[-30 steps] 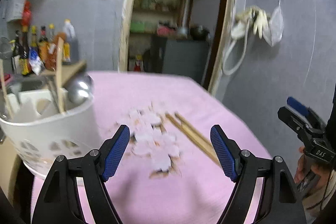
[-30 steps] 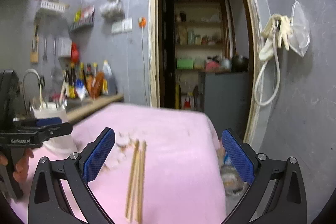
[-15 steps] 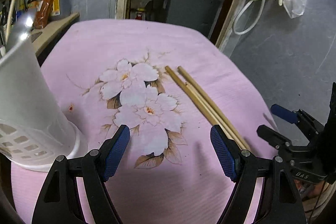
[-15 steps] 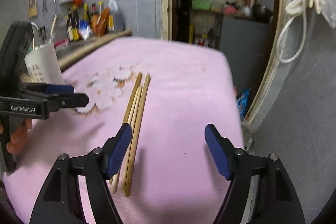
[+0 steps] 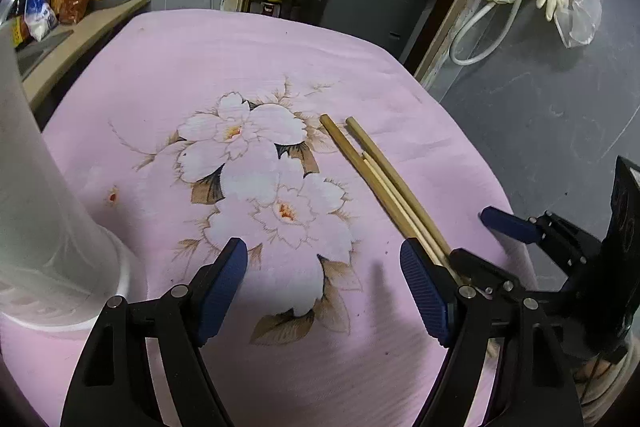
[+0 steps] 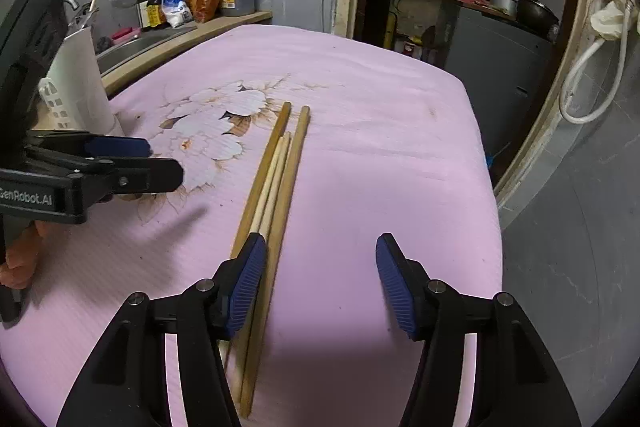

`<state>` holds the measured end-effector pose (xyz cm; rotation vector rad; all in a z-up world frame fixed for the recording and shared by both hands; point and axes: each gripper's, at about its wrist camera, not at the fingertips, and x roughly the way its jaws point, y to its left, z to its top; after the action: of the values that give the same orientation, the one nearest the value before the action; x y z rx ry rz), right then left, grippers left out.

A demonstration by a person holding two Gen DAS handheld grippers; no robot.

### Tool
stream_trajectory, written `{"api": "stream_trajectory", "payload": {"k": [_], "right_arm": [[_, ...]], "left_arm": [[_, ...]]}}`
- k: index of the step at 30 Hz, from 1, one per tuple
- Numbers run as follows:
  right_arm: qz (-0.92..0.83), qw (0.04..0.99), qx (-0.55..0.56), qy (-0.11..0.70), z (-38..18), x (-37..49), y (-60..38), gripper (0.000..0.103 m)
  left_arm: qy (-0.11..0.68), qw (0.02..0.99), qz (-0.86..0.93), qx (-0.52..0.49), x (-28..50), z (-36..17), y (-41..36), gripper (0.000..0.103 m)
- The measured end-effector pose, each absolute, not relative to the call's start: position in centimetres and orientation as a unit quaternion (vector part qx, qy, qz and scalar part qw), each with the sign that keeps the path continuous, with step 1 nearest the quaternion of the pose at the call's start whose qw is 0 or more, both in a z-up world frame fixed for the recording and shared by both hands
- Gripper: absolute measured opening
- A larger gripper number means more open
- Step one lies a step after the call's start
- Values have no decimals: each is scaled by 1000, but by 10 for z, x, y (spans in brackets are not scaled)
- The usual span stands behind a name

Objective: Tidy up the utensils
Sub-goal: 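Move both tools back down to the remaining wooden chopsticks on the table, then grasp a wooden chopstick with the left tool while the right tool grasps another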

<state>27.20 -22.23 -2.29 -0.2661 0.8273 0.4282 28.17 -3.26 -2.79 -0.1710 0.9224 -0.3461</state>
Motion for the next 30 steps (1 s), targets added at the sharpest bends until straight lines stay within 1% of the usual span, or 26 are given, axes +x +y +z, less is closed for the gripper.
{"api": "stream_trajectory", "payload": {"k": [6, 11, 13, 15, 17, 19, 21, 23, 25, 27, 29, 30], "right_arm": [[195, 882, -149, 402, -26, 280, -215, 55], [191, 882, -150, 404, -25, 285, -217, 50], [192, 882, -153, 403, -25, 282, -218, 45], [197, 881, -157, 401, -24, 277, -219, 40], [200, 879, -166, 399, -25, 272, -221, 37], [200, 880, -174, 394, -25, 267, -220, 30], [198, 881, -178, 390, -24, 264, -221, 16], [195, 884, -178, 385, -24, 263, -221, 12], [183, 889, -183, 378, -23, 264, -223, 4], [165, 890, -183, 383, -27, 270, -231, 4], [178, 892, -134, 394, -26, 278, -244, 4], [182, 892, -121, 396, -25, 280, -247, 4]], "left_arm": [[439, 875, -180, -95, 289, -25, -39, 73], [443, 868, -200, -105, 296, -26, -43, 64], [445, 865, -205, -110, 299, -27, -43, 56], [448, 861, -211, -115, 302, -28, -43, 51], [450, 857, -216, -124, 307, -29, -43, 49], [452, 855, -215, -135, 312, -29, -42, 47], [452, 854, -210, -149, 320, -29, -42, 44], [451, 855, -201, -157, 328, -29, -45, 41], [452, 858, -189, -157, 337, -29, -49, 37], [455, 857, -183, -161, 345, -30, -52, 36], [459, 854, -176, -171, 354, -33, -52, 31], [461, 853, -171, -176, 359, -35, -51, 27]]}}
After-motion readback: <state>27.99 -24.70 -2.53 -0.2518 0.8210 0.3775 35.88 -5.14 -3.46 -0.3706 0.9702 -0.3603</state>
